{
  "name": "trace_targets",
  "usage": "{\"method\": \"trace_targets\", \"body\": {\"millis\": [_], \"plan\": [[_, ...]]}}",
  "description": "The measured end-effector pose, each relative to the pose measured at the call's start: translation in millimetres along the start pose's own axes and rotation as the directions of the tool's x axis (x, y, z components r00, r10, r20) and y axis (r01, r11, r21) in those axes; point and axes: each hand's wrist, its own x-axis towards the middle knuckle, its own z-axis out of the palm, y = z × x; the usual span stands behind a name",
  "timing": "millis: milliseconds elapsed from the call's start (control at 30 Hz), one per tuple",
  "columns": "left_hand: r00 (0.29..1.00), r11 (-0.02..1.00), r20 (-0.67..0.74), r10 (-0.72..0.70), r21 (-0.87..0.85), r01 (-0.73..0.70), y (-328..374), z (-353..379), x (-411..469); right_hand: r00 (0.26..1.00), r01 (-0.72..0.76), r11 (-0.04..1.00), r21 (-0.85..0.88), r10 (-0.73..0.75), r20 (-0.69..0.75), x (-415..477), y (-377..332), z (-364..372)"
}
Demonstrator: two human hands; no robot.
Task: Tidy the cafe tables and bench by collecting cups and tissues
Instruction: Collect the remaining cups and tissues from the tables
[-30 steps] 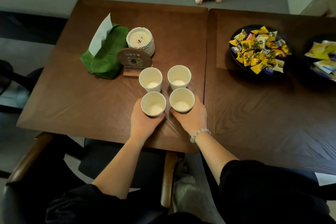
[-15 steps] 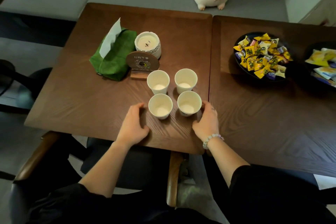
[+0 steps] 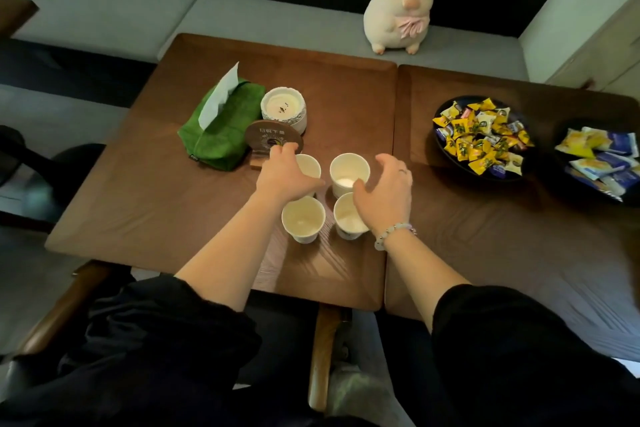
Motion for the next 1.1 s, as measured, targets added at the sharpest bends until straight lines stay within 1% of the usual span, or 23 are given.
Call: {"method": "trace_targets", "body": {"millis": [100,200,233,300,367,600,700,833,900,1000,1100], "plan": [[1.000,0.997,0.018,0.011,0.073,-0.012,-2,12,4,0.984,0.178,0.982,-0.068,-0.175,0.045,-11,-9,4],[0.999,0.995,-0.012,0.040,0.090,-0.039,-4,16,5,0.922,0.376,0.915,-0.143,-0.355,0.152,-28,-8,8],[0.998,0.994,-0.020,0.053,0.096,-0.050,-5,16,6,0.896,0.428,0.890,-0.156,-0.397,0.197,-34,-5,10],[0.997,0.991,-0.020,0.072,0.112,-0.069,-5,14,7,0.862,0.487,0.855,-0.180,-0.437,0.257,-42,3,14],[0.997,0.989,-0.003,0.076,0.125,-0.075,-5,12,8,0.855,0.501,0.840,-0.209,-0.443,0.269,-46,12,18],[0.997,0.991,0.020,0.078,0.109,-0.080,-7,9,7,0.889,0.457,0.825,-0.332,-0.411,0.203,-51,30,24],[0.997,0.994,-0.001,0.080,0.079,-0.080,-3,1,3,0.889,0.456,0.836,-0.305,-0.411,0.201,-51,32,24],[0.986,0.994,-0.125,0.112,0.030,-0.109,5,-31,-9,0.895,0.446,0.847,-0.288,-0.415,0.163,-50,33,27],[0.977,0.991,-0.165,0.134,0.014,-0.134,7,-51,-21,0.900,0.437,0.852,-0.290,-0.415,0.137,-50,32,30],[0.971,0.983,-0.152,0.184,0.030,-0.182,6,-71,-46,0.896,0.443,0.847,-0.295,-0.431,0.107,-49,32,32],[0.971,0.976,-0.098,0.216,0.050,-0.212,2,-71,-67,0.895,0.443,0.847,-0.293,-0.437,0.092,-48,32,32]]}}
